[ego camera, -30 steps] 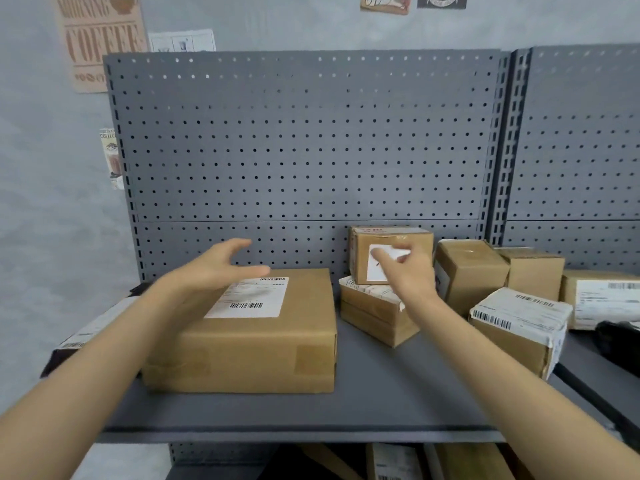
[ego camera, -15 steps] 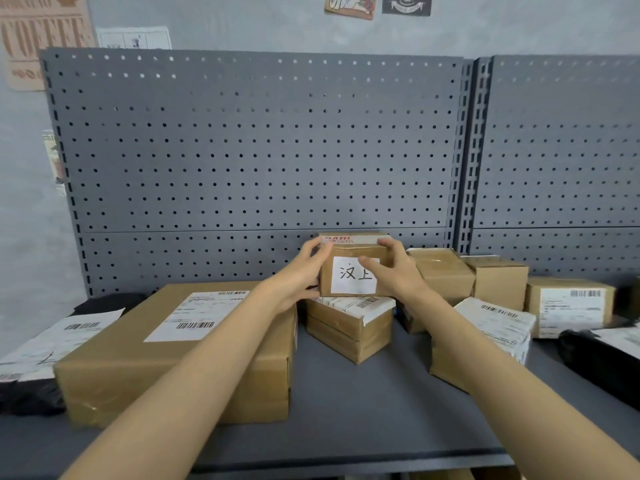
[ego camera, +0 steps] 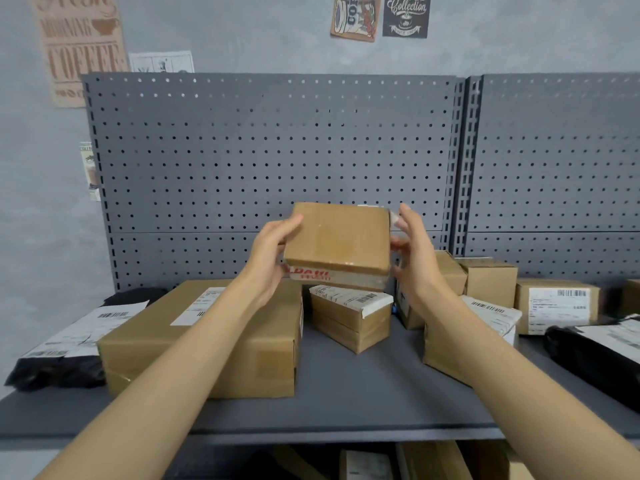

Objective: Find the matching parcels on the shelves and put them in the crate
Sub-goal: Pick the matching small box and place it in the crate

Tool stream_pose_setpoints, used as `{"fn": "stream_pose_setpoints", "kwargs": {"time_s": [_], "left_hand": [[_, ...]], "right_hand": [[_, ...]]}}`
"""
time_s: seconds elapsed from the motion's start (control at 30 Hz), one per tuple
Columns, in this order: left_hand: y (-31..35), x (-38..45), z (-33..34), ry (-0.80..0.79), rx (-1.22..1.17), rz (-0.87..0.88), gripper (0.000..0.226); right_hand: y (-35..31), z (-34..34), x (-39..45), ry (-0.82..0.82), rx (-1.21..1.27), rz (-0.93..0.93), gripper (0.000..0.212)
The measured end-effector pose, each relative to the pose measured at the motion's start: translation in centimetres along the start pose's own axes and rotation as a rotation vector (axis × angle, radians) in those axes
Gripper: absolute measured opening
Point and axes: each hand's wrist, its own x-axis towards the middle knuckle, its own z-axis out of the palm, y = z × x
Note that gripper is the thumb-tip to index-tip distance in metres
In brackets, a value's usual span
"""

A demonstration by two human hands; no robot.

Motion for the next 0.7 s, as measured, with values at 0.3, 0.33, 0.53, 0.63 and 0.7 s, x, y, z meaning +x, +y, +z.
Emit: {"fn": "stream_pose_setpoints", "kwargs": {"time_s": [0.3,0.33,0.53,0.63,0.7], "left_hand": [[0.4,-2.5,-2.4,-0.016,0.007,0.047,0.041],[0.4,-2.6,-2.6,-0.001,0.014,0.054,0.051],[0.3,-3.6,-3.1,-0.003,0.187,0.091,0.072],[0.4,-4.0,-3.1,0.007,0.067,0.056,0.061],[0.6,-4.0,-3.5,0.036,0.003,0.057,0.052]], "right_hand": [[0.4,0.6,-2.8,-0.099,-0.031,-0.017,0.034],[0.3,0.8,-3.1,-0.096,-0.059,-0.029,0.044],[-0.6,2.6,-4.5,-0.117,-0.057,-0.113,0.041],[-0.7,3.6,-4.9,-0.124,-0.075,-0.183,0.037],[-0.6,3.9,-5.0,-0.12,-0.085,-0.189,0.04]]}}
